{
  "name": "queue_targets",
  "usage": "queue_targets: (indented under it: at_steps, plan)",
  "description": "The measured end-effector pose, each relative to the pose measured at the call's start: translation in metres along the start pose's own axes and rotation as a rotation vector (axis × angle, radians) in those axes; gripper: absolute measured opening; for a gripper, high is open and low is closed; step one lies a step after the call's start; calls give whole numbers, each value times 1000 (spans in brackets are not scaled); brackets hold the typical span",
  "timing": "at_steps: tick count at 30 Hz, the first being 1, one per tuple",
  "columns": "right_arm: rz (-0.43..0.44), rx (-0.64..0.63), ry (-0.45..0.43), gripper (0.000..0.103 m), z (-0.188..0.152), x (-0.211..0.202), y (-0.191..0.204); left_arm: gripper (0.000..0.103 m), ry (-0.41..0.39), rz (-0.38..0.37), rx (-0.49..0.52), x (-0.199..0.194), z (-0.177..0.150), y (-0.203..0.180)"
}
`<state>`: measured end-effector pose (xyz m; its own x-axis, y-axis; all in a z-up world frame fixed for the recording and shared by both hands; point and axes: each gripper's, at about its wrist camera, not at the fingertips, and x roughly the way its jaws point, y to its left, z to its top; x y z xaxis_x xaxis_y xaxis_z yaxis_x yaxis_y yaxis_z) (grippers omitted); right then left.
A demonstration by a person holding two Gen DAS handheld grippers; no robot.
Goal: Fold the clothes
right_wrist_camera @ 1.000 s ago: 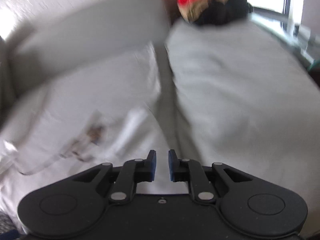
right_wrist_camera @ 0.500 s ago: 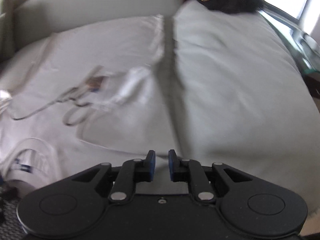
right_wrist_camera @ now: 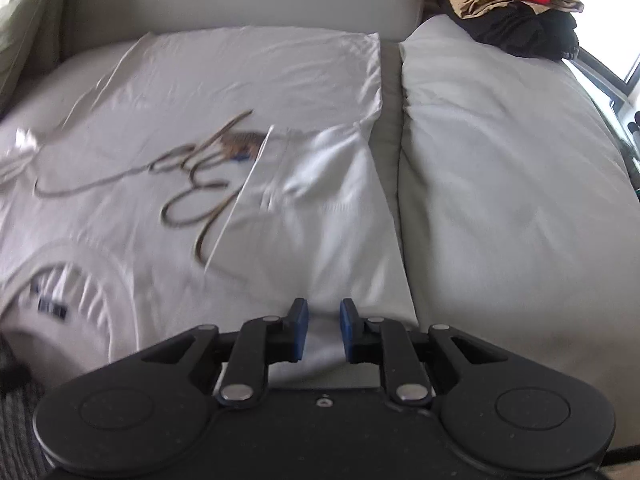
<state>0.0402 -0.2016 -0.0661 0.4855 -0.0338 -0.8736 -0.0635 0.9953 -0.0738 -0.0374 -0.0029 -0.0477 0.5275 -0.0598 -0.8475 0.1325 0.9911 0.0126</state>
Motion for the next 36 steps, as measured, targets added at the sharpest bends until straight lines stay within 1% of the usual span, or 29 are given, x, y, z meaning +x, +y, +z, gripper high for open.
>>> queue_targets:
  at_steps: [5,7,8,11,13,17,21,22,25,27,28,31,35,36]
  plan:
    - [22,26,1,19,-2,-12,2,52,-9,-5,13,-3,-1,-2]
    - [31,36,1,25,-2,-17,2,52,-12,-2,4,-4,-1,1]
    - [41,36,-4,26,-2,-20,4,52,-12,0,-3,-5,-1,3]
    - [52,17,-32,28,1,-29,15,52,-14,5,-18,-5,-1,8]
    - [56,-1,-45,32,3,-32,23,52,-15,7,-25,-5,-1,11]
    - [62,-33,-61,37,5,-37,35,52,-21,4,-40,-6,-1,19]
    - [70,-44,-69,50,6,-40,43,52,-37,2,-59,-9,1,31]
    - [77,-43,-68,52,7,-40,45,52,-43,2,-65,-10,2,35]
    - [144,-36,-36,53,8,-42,51,52,-64,6,-82,-17,7,52]
    - [205,-36,0,53,10,-42,56,52,-78,21,-101,-21,10,69]
    - [218,-39,9,54,10,-42,59,52,-85,29,-111,-23,12,78]
    - [248,-47,26,54,13,-42,67,52,-103,102,-134,-26,18,104]
    - [288,-43,43,54,14,-37,78,52,-120,184,-153,-27,23,129]
    - [295,-40,46,54,15,-35,80,52,-122,192,-162,-26,24,135]
